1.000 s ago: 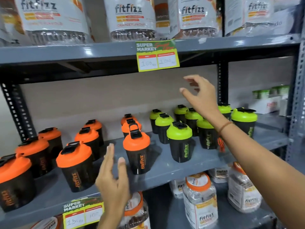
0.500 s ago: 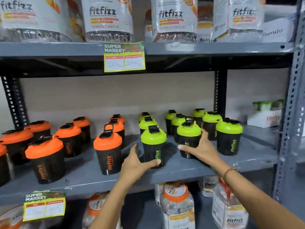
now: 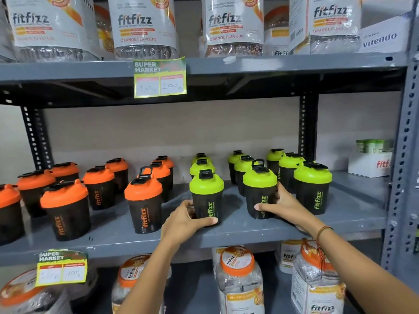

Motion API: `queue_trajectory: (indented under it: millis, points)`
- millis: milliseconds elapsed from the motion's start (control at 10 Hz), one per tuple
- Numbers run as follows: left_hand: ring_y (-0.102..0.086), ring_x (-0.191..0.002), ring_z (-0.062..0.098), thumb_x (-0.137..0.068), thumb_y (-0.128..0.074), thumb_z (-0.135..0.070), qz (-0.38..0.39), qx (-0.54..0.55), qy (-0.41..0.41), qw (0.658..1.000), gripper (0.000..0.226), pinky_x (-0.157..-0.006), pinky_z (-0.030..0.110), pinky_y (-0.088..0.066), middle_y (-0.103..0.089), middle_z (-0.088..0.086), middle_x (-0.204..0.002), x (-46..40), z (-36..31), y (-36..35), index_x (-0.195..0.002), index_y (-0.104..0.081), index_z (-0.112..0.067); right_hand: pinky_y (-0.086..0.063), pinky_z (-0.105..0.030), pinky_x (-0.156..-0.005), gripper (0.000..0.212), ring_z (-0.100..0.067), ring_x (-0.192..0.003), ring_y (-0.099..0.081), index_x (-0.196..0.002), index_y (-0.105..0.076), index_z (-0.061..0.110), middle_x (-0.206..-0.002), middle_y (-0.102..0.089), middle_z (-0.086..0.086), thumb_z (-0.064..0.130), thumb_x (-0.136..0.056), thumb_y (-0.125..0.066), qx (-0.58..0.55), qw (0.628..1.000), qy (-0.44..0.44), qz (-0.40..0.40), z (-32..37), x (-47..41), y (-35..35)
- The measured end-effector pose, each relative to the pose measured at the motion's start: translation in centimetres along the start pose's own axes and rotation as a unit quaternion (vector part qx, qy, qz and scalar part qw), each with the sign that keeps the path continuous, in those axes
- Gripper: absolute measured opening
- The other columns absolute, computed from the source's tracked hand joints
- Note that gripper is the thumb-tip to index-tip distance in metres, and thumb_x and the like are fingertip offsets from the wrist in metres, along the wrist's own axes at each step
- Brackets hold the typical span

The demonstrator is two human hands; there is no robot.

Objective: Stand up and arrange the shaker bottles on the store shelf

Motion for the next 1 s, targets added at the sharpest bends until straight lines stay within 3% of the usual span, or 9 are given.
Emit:
queue_trajectory:
  millis: [200, 400, 700, 800, 900, 1000]
  points:
    - [-0.065, -0.099, 0.001, -0.032, -0.073, -0.084, -0.006, -0.017, -0.007, 1.000, 0.090, -0.092, 0.040, -0.050, -0.070, -0.022, -0.107, 0.5, -0.4, 0.1, -0.108, -0.056, -0.040, -0.048, -0.044, -0.105, 0.084, -0.009, -0.120, -0.061, -0.112, -0.040, 0.071, -0.132, -0.062, 0.012, 0.054, -0.049, -0.093, -0.001, 1.000, 0.009, 0.007, 0.1, 0.5, 0.1]
    - [-0.063, -0.104, 0.004, -0.038, -0.070, -0.085, -0.012, -0.041, -0.017, 0.999, 0.092, -0.092, 0.041, -0.050, -0.068, -0.019, -0.113, 1.1, -0.9, 0.2, -0.116, -0.053, -0.039, -0.047, -0.044, -0.106, 0.090, -0.012, -0.121, -0.060, -0.122, -0.039, 0.054, -0.134, -0.060, 0.008, 0.057, -0.049, -0.091, 0.020, 1.000, 0.018, 0.010, 0.5, 0.9, 0.1]
    - [-0.062, -0.110, 0.011, -0.043, -0.065, -0.087, -0.020, -0.065, -0.028, 0.997, 0.095, -0.091, 0.044, -0.051, -0.067, -0.016, -0.120, 1.1, -0.9, 0.0, -0.124, -0.050, -0.039, -0.046, -0.040, -0.105, 0.086, -0.015, -0.122, -0.058, -0.130, -0.036, 0.041, -0.134, -0.058, 0.005, 0.045, -0.061, -0.089, 0.052, 0.999, 0.013, 0.001, 0.9, 1.0, 0.1]
    - [-0.061, -0.112, 0.012, -0.045, -0.065, -0.086, -0.017, -0.061, -0.037, 0.997, 0.095, -0.093, 0.043, -0.050, -0.066, -0.014, -0.123, 1.1, -0.9, 0.0, -0.127, -0.048, -0.039, -0.045, -0.038, -0.105, 0.090, -0.016, -0.122, -0.055, -0.130, -0.033, 0.036, -0.134, -0.056, 0.004, 0.046, -0.062, -0.089, 0.065, 0.998, 0.012, -0.007, 0.7, 0.7, 0.1]
    - [-0.058, -0.118, 0.015, -0.050, -0.070, -0.079, -0.015, -0.066, -0.033, 0.997, 0.097, -0.092, 0.038, -0.048, -0.062, -0.010, -0.130, 1.4, -0.9, 0.3, -0.133, -0.044, -0.037, -0.040, -0.032, -0.102, 0.104, -0.014, -0.122, -0.051, -0.145, -0.025, 0.031, -0.136, -0.053, 0.005, 0.043, -0.065, -0.089, 0.054, 0.998, 0.006, -0.012, 1.0, 1.1, 0.2]
    - [-0.054, -0.124, 0.017, -0.048, -0.073, -0.077, -0.029, -0.055, -0.049, 0.997, 0.109, -0.098, 0.040, -0.047, -0.058, -0.004, -0.136, 1.7, -0.6, 0.6, -0.141, -0.038, -0.031, -0.037, -0.031, -0.104, 0.111, -0.018, -0.131, -0.047, -0.154, -0.018, 0.028, -0.148, -0.044, -0.001, 0.043, -0.068, -0.086, 0.013, 0.997, 0.022, -0.077, 1.7, 2.2, -0.1]
Point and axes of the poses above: each hand's wrist, its own x-axis away from the middle knuckle, its own y-axis out of the back of the hand, z = x × y, the point moved 2 cm from there along -x, towards the middle knuckle
